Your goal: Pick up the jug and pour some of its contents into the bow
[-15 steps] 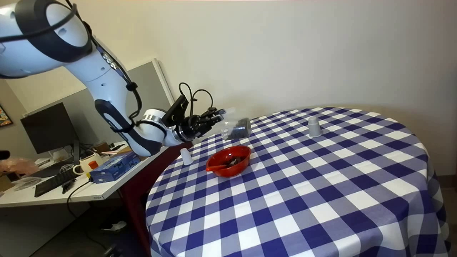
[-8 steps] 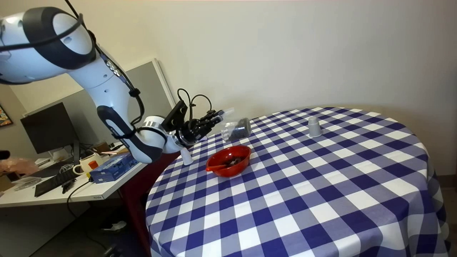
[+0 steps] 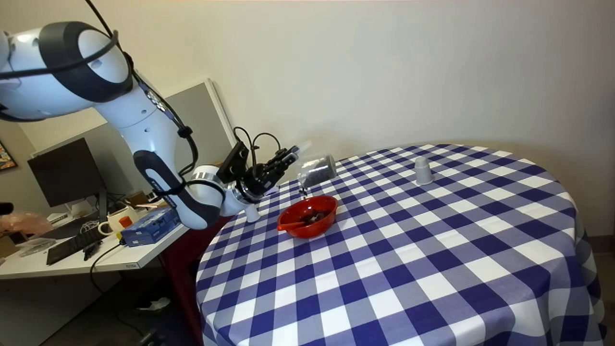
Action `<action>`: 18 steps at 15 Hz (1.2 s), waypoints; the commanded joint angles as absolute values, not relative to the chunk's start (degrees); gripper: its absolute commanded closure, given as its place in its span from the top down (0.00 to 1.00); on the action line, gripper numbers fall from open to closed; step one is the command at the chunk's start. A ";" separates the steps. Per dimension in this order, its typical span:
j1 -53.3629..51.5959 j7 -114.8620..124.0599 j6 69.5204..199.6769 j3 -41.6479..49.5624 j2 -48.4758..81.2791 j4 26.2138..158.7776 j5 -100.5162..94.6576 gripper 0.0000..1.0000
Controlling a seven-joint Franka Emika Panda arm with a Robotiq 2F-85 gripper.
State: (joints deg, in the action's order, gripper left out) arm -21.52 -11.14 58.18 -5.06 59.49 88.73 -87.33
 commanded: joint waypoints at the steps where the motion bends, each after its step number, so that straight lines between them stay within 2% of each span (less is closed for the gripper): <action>1: -22.09 -9.40 55.16 -5.06 60.36 89.31 -90.08 0.12; 8: -20.35 -9.44 54.15 -5.95 60.69 88.30 -88.77 0.12; 18: -14.78 -8.40 55.46 -8.22 60.41 82.61 -77.34 0.12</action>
